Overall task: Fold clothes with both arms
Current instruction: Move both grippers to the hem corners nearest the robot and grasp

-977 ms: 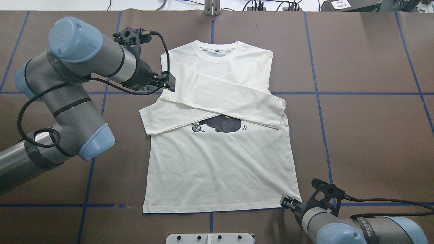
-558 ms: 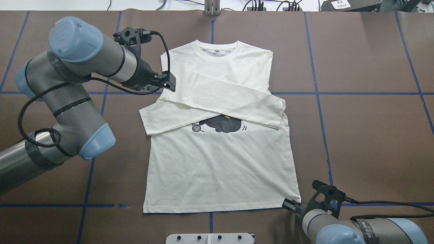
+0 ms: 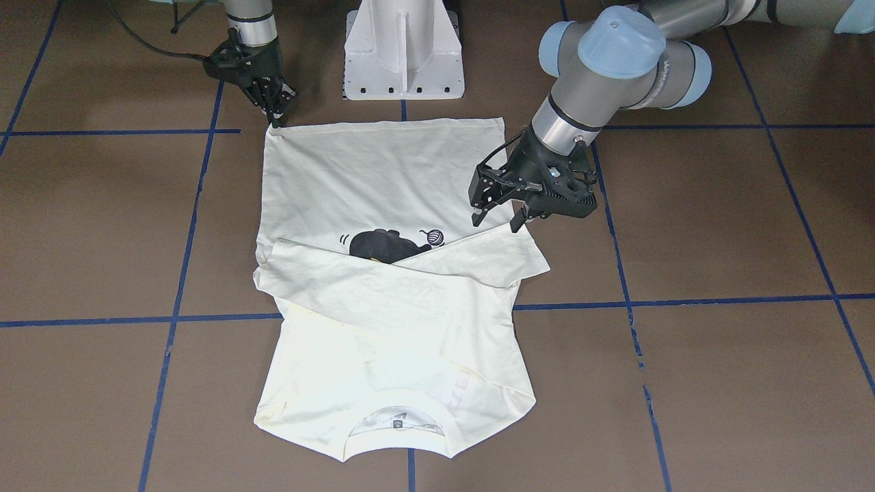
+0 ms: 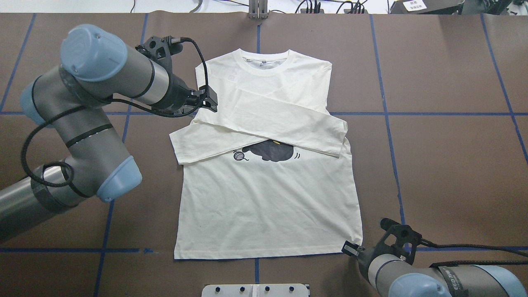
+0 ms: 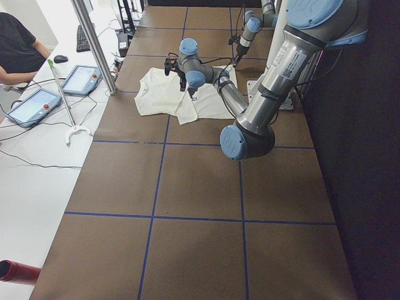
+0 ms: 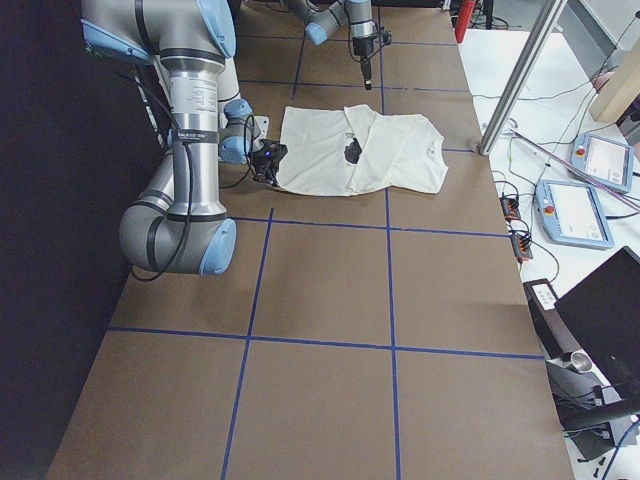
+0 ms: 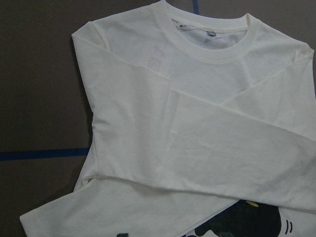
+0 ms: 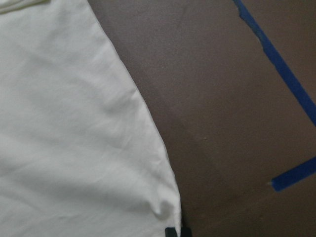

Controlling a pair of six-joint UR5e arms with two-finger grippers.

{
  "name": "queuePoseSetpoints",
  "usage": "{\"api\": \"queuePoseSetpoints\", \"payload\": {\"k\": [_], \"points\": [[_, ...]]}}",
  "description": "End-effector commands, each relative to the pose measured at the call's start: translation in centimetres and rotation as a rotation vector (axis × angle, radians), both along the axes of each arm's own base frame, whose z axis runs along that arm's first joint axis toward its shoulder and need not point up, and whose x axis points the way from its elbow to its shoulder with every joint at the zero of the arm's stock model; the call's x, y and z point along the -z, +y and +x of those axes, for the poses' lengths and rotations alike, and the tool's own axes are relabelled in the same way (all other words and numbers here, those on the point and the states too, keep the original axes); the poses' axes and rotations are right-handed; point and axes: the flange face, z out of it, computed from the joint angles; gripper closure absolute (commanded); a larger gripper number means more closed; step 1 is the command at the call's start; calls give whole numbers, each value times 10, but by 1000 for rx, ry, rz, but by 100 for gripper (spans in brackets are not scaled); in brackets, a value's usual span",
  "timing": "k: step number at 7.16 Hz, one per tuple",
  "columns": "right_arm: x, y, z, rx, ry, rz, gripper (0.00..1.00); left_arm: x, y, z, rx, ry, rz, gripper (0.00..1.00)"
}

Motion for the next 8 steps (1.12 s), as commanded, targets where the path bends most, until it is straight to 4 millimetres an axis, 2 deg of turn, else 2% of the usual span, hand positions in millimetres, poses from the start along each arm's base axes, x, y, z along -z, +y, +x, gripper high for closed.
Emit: {"api": "queuePoseSetpoints", "payload": {"k": [1, 2, 3, 4, 6, 8], "points": [[17, 3, 8, 19, -37, -16, 100, -46, 96, 59, 127, -92, -117, 29], [21, 2, 12, 26, -48, -29, 100, -94, 164, 49, 128, -138, -153, 30], [22, 2, 12, 27, -50, -28, 100, -125, 216, 55, 93, -184, -189, 31], [20, 2, 11, 29, -45, -28, 100, -138, 246, 67, 92, -209, -220, 39], [21, 2, 11, 28, -48, -29, 100, -133, 259, 65, 77, -241, -232, 41], [19, 3, 10, 29, -43, -28, 100, -132, 285, 77, 54, -233, -276, 45]]}}
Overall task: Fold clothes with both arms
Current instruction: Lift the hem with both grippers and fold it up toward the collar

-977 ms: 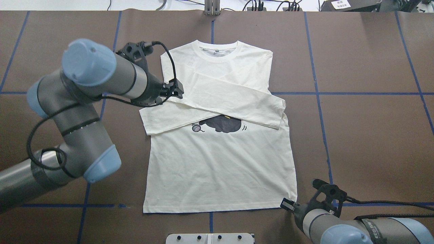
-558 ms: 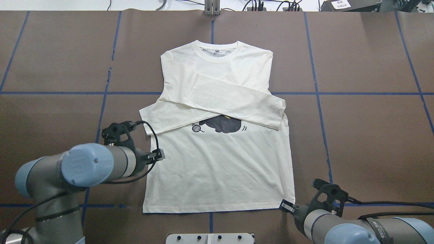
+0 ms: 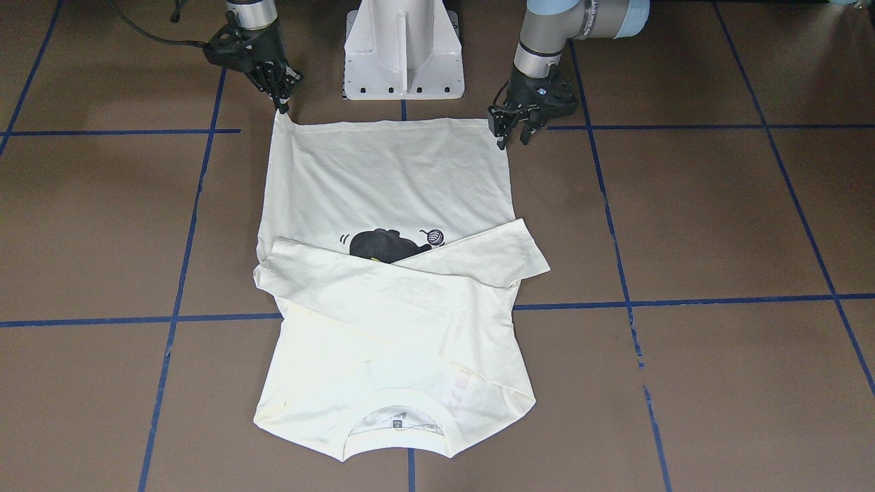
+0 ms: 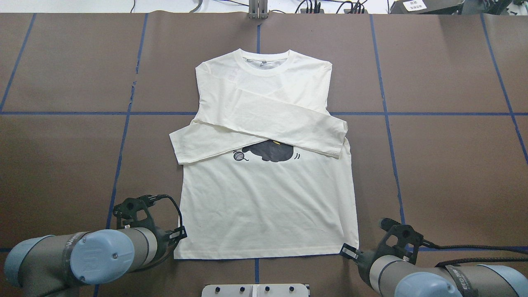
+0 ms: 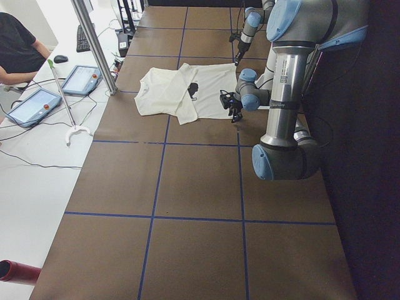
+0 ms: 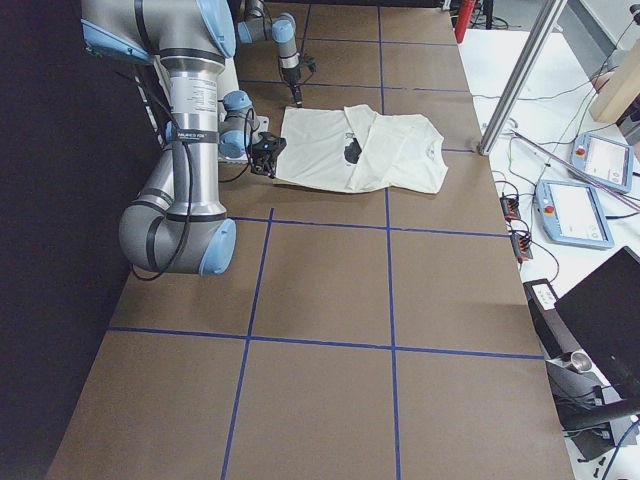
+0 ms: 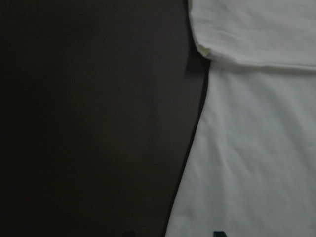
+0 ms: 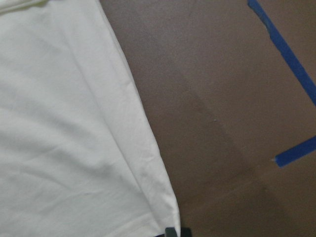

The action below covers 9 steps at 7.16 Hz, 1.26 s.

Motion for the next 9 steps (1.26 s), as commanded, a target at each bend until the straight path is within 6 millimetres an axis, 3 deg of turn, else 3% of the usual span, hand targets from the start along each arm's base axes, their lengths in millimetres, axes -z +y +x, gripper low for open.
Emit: {"api": "queuePoseSetpoints", "payload": {"k": [1, 2, 3, 4, 6, 9], "points": [[-1, 0, 0, 0, 2, 0, 100, 1, 23, 10, -25, 3, -24, 46], [-1, 0, 0, 0, 2, 0, 100, 1, 23, 10, -25, 4, -24, 49], [-1, 1, -1, 2, 2, 0, 100, 6, 24, 10, -26, 14, -24, 61], [-1, 1, 0, 2, 4, 0, 100, 7, 25, 11, -21, 18, -33, 98], [-2, 1, -1, 1, 4, 1, 100, 8, 25, 10, -20, 20, -34, 100], [17, 10, 5, 21, -39, 0, 100, 42, 34, -21, 0, 86, -69, 100]]}}
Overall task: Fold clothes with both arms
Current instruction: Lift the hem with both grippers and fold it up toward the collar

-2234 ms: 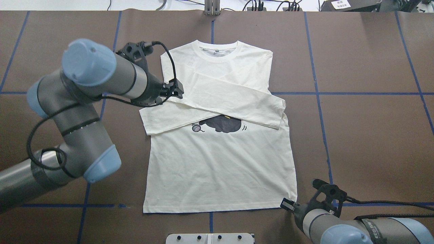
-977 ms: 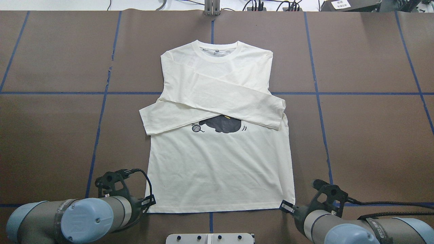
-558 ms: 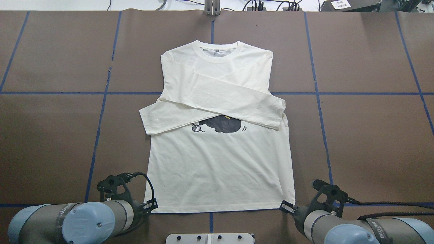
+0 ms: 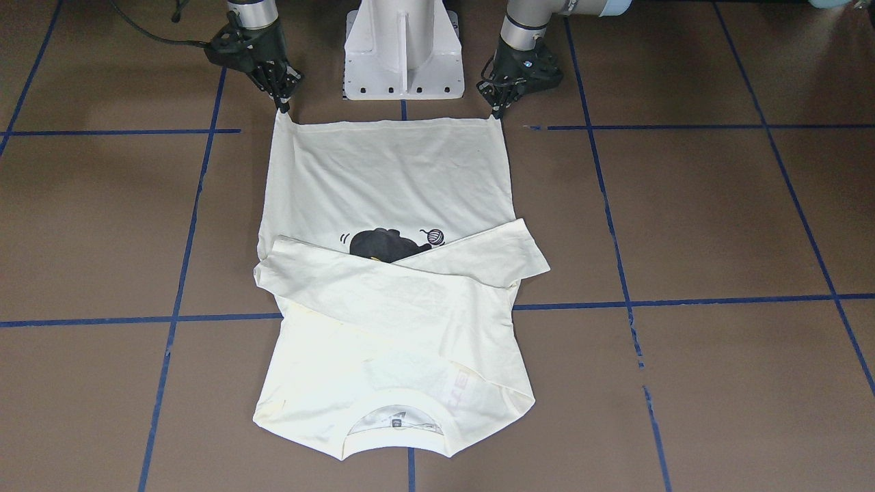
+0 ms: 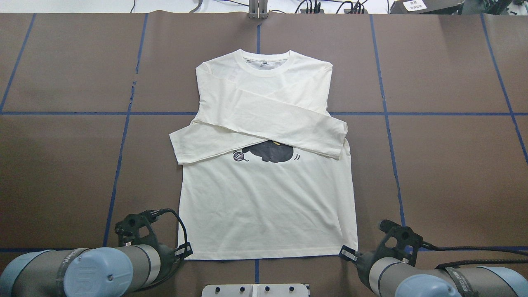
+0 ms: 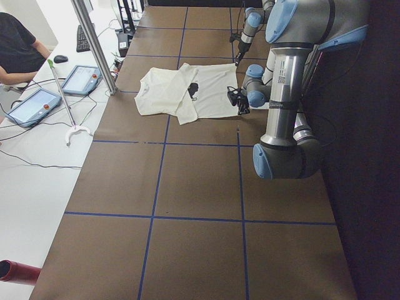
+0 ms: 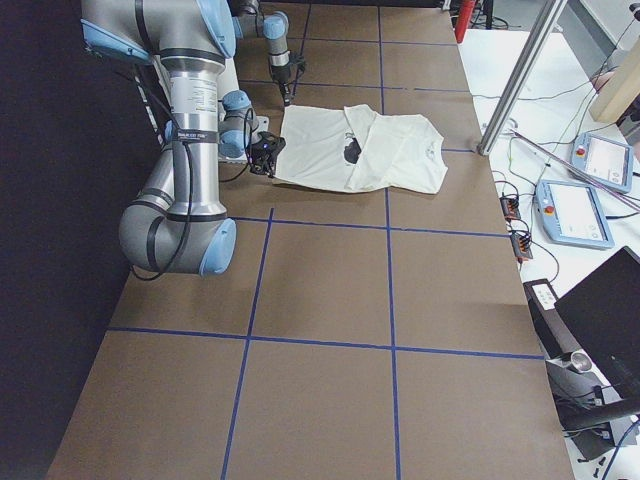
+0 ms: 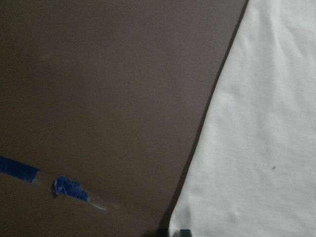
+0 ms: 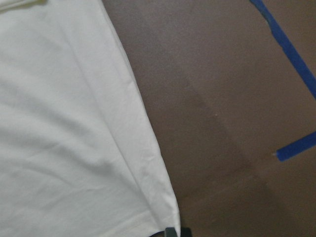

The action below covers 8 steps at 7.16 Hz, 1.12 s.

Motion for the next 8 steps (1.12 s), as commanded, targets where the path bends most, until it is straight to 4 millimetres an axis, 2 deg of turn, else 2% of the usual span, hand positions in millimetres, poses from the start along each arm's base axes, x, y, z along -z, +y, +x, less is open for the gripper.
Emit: {"api": "queuePoseSetpoints", "payload": {"k": [1, 2, 3, 4, 5, 6, 7, 8], "points": [[27, 10, 15, 30, -63, -10, 100, 27, 16, -41, -16, 16, -19, 100], [32, 13, 30, 52, -74, -29, 100, 52, 25, -85, -59, 53, -62, 100], [61, -6, 66, 10, -141, -26, 100, 79, 27, -117, -94, 94, -93, 100], [66, -40, 81, -55, -152, -24, 100, 90, 4, -124, -47, 118, -78, 100], [64, -86, 80, -53, -126, 30, 100, 111, -56, -124, 34, 147, 23, 100], [71, -164, 62, -39, -99, 91, 100, 120, -128, -104, 90, 101, 120, 100], [56, -248, 66, -45, -56, 68, 100, 97, -192, -96, 126, 1, 180, 100], [57, -313, 68, -50, -18, 92, 100, 89, -257, -111, 167, -60, 249, 100]]}}
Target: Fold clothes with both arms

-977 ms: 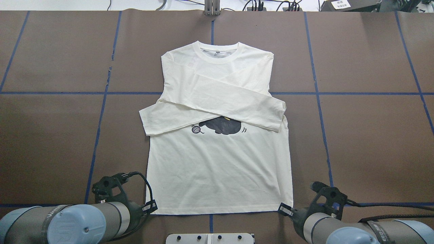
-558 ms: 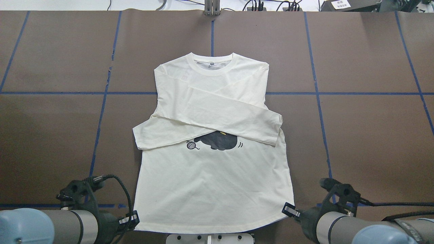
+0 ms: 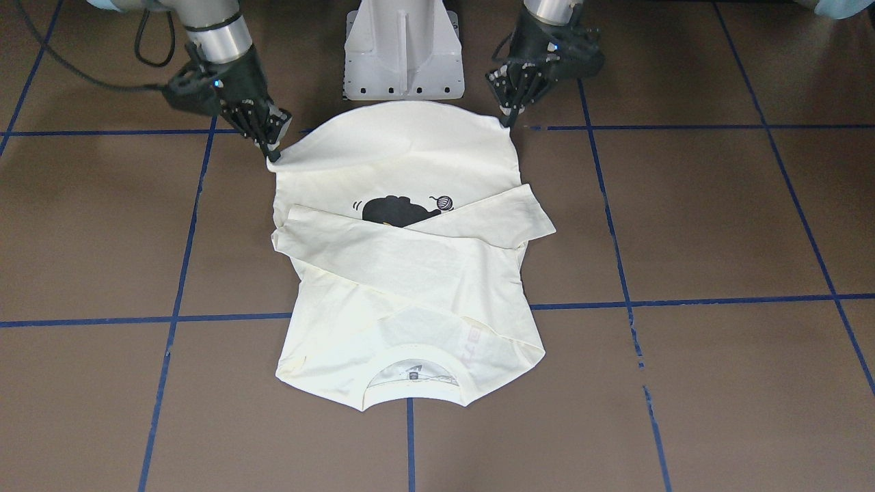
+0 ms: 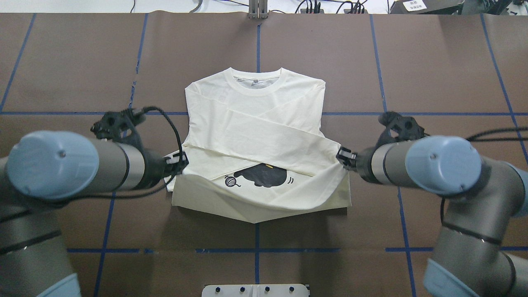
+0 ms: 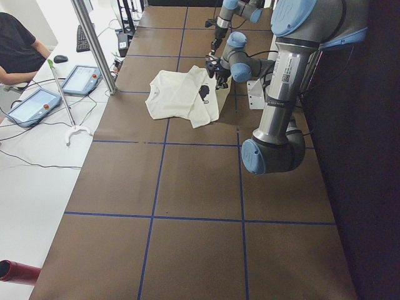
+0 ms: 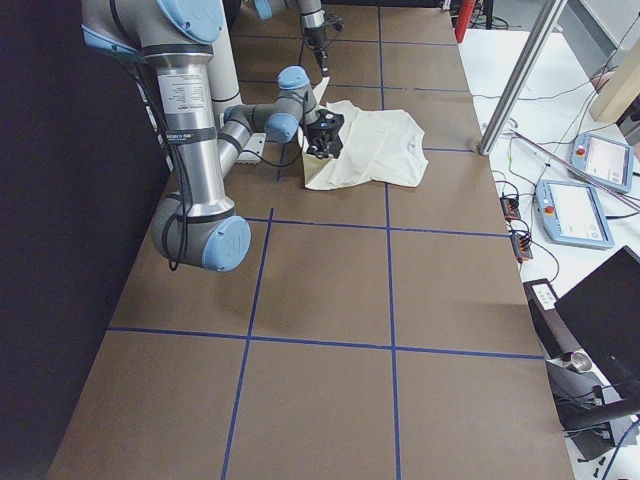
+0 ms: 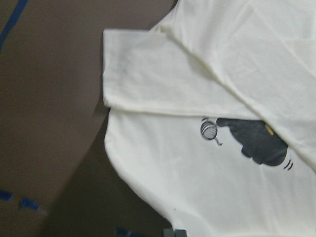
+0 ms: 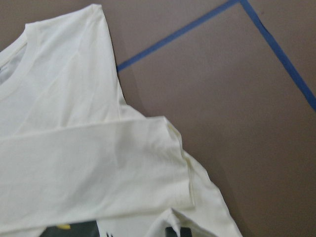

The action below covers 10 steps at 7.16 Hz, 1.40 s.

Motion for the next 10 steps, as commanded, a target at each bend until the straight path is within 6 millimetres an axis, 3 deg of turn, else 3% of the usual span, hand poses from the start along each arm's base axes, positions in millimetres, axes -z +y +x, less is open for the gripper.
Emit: {"api": "queuePoseSetpoints", "payload": {"k": [1, 2, 3, 4, 5, 6, 7, 9, 10], "points": [[-19, -139, 2, -17, 109, 15, 100, -34, -141, -10, 107, -116, 92, 100], [-31, -181, -15, -8, 171, 8, 100, -70, -194, -1, 149, -107, 117, 100], [-25, -217, -32, -22, 195, -12, 100, -96, -220, 12, 168, -93, 129, 100], [-23, -246, -61, -23, 207, -20, 100, -113, -233, 24, 173, -103, 124, 100], [-32, -261, -77, -27, 189, 0, 100, -122, -239, 30, 174, -104, 127, 100], [-41, -263, -82, -25, 191, -1, 66, -120, -238, 31, 173, -100, 132, 91], [-36, -264, -83, -26, 184, 4, 54, -123, -238, 30, 172, -103, 129, 83], [-9, -258, -77, -35, 134, 33, 30, -127, -236, 27, 164, -111, 140, 78], [-16, -204, -54, -14, 92, 61, 28, -130, -227, 18, 164, -103, 144, 75]]}}
